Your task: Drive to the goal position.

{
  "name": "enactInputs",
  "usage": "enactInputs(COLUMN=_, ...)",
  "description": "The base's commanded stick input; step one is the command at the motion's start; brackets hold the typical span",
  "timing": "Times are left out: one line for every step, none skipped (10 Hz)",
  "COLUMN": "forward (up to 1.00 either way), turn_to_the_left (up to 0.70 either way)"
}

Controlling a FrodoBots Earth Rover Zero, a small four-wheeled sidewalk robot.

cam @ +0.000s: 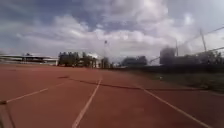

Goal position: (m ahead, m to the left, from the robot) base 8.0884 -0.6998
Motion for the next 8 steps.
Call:
enactInputs(forward=0.7, turn_to_the_left=0.0)
enactInputs(forward=0.7, turn_to_the_left=0.0)
enactInputs(forward=0.7, turn_to_the_left=0.0)
enactInputs(forward=0.7, turn_to_the_left=0.0)
enactInputs(forward=0.7, turn_to_the_left=0.0)
enactInputs(forward=0.7, turn_to_the_left=0.0)
enactInputs(forward=0.7, turn_to_the_left=0.0)
enactInputs(forward=0.7, turn_to_the_left=0.0)
